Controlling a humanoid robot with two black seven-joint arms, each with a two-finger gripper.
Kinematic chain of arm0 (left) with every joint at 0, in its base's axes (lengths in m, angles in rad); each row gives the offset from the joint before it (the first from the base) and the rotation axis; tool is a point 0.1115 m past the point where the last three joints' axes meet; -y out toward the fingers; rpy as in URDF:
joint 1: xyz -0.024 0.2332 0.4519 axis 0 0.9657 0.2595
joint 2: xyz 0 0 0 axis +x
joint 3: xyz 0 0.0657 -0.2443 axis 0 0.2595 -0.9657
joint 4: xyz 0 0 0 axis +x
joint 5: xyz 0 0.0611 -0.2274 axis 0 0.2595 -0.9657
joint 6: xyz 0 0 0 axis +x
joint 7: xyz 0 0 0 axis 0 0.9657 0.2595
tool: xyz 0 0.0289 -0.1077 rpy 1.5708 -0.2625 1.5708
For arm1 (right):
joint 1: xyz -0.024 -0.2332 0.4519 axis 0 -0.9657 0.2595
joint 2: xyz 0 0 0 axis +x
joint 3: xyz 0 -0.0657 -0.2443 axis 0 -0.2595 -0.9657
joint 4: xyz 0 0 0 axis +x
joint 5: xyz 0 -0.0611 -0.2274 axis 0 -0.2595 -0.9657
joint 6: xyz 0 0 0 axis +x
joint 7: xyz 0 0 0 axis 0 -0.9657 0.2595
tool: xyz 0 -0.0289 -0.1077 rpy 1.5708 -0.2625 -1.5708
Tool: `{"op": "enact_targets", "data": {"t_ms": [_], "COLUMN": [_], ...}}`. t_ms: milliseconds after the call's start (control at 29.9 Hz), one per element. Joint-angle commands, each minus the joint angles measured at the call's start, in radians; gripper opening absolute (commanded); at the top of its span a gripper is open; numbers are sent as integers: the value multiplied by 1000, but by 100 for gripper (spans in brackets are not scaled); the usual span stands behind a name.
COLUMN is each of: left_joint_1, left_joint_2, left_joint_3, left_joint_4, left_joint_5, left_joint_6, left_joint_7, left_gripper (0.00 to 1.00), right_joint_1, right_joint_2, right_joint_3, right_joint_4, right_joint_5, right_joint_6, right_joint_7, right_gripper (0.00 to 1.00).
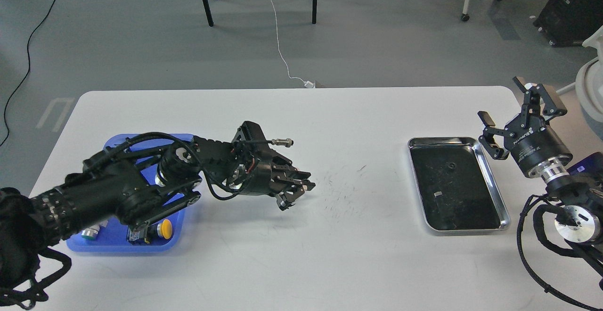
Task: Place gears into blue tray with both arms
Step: 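Carry the black part into the blue tray with the left gripper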
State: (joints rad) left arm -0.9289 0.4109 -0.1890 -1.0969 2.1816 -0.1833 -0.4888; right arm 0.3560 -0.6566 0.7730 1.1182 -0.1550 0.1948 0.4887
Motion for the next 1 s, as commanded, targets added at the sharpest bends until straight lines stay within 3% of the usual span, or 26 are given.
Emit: {"op": "enact_targets", "data": {"t_ms": [0, 134, 301, 468, 970], "left_joint_1": [-22, -4, 90, 176, 234], "left_joint_2": [185, 386, 523, 559, 549], "left_joint_3": [3, 20, 63, 62, 62], "left_joint_4": [-110, -170, -159, -149, -54], "left_joint_5": [-60, -91, -43, -14, 0], "left_joint_6": [-10, -8, 47, 76, 123], "left_joint_7": [0, 0, 0, 0, 0], "left_gripper": [16, 17, 17, 18, 25], "right_joint_1": [0, 0, 0, 1, 0], "right_joint_2": [0, 0, 0, 3, 2], "right_joint_3": [0, 11, 11, 9, 9], "right_joint_4": [12, 12, 12, 12, 15], "right_joint_5": [-5, -5, -5, -5, -6], "right_joint_6": [0, 0, 0, 0, 0], "right_joint_7": [0, 0, 0, 0, 0], "right_gripper": [99, 99, 99, 99, 99]}}
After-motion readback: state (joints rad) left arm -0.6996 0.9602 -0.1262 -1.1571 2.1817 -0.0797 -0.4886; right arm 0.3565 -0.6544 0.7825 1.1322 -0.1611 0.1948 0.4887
